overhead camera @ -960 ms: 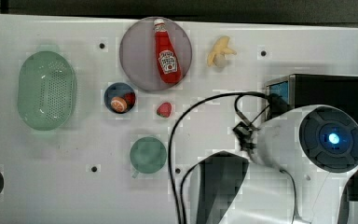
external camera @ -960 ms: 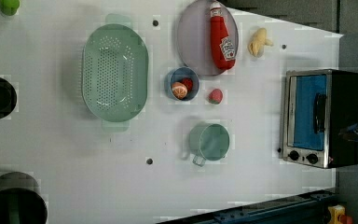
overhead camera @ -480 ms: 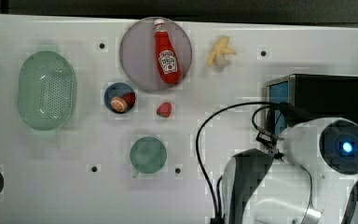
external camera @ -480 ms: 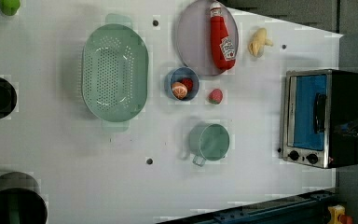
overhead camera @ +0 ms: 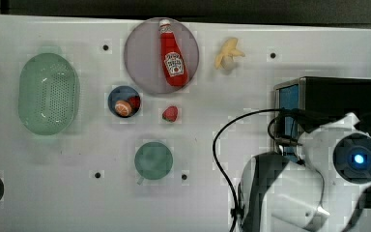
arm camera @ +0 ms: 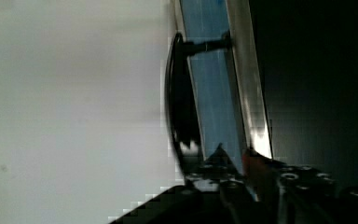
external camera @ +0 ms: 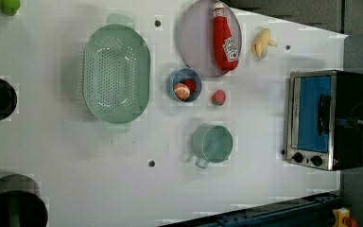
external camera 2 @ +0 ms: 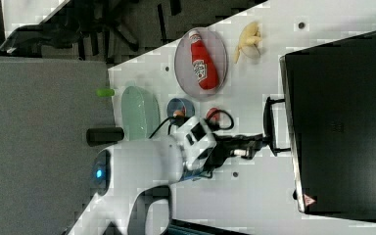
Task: Flap open oven.
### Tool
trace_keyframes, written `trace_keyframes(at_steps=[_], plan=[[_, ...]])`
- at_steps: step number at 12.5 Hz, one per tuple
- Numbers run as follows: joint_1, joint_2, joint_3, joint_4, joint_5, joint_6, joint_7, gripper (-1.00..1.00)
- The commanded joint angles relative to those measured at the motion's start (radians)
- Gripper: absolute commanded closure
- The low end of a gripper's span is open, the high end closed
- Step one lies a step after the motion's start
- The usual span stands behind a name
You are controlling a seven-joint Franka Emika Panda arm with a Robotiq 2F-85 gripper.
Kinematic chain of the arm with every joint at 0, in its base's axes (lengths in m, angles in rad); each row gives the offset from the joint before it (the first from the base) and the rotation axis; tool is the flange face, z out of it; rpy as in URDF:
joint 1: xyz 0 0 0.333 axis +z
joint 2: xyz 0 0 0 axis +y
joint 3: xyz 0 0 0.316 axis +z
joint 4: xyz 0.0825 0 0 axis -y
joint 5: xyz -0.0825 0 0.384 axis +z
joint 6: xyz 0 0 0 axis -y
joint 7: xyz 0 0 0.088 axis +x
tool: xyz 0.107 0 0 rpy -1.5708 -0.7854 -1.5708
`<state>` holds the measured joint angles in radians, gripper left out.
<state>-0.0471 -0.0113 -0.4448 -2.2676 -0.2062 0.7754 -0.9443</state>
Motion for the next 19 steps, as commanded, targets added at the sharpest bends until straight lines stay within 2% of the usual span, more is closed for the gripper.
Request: trace_keyframes(at_steps=[1, 7, 11, 13, 19], plan=[[0.018, 0.053, -0.013, 0.017, 0.001, 0.041, -0.099, 0.65], [0.022, 0.156, -0.003, 0.013, 0.002, 0.11, -0.086, 0.65], [0.045, 0.161, 0.041, -0.003, -0.02, 0.103, -0.06, 0.65], [0.063, 0.168, 0.069, -0.022, -0.065, 0.104, 0.057, 0.65], [0.12, 0.241, 0.154, -0.033, -0.316, 0.095, 0.395, 0.65]])
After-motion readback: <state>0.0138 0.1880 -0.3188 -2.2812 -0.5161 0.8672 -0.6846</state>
